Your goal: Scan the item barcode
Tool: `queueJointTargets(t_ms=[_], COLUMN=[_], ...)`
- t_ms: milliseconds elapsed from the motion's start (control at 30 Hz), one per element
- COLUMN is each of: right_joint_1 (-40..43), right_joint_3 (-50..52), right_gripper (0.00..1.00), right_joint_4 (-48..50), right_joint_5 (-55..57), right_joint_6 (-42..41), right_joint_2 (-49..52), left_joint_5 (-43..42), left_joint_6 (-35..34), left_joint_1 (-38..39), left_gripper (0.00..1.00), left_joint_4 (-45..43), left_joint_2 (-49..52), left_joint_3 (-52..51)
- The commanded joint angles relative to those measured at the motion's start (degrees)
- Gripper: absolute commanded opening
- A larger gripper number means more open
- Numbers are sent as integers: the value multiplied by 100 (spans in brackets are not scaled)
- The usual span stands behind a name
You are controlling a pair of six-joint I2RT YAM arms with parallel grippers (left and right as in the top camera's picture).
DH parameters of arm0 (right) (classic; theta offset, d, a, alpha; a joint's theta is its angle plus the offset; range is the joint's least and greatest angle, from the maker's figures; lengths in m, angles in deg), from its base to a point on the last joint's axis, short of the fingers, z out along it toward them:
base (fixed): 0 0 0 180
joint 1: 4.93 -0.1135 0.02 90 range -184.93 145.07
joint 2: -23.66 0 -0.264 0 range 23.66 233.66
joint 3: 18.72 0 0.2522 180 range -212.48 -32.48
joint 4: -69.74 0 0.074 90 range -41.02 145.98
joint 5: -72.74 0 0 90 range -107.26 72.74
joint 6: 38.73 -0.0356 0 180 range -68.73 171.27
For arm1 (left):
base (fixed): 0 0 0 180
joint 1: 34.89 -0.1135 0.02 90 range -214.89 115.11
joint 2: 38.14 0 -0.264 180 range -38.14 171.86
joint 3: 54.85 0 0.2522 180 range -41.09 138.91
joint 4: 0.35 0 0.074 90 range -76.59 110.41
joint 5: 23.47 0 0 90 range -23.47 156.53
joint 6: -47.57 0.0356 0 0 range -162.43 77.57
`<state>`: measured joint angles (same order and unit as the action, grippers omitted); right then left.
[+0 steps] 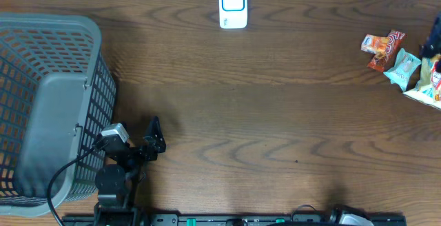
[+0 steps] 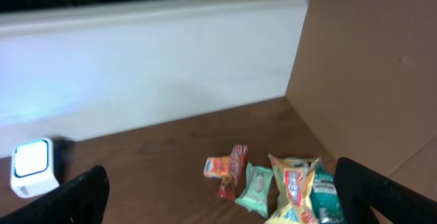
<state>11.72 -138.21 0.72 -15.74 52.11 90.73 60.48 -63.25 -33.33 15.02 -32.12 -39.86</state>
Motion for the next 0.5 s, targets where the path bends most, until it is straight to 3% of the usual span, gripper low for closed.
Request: queueJointTargets(t_ms=[0, 467], right_joint_1=[-17, -140], right_joint_3=[7, 9], right_gripper=[99, 99], right_joint_4=[-24, -1045], right_joint_5=[-59, -50], right_joint_6=[7, 9], right_joint_2=[-420, -2124], left_joint_5=[-52, -52], left_joint_6=[-50, -50], left_joint_1=[-26, -26], left_gripper=[98, 98], left_joint_4=[179, 179], left_joint_2=[0, 0], left_joint_3=[-101, -101])
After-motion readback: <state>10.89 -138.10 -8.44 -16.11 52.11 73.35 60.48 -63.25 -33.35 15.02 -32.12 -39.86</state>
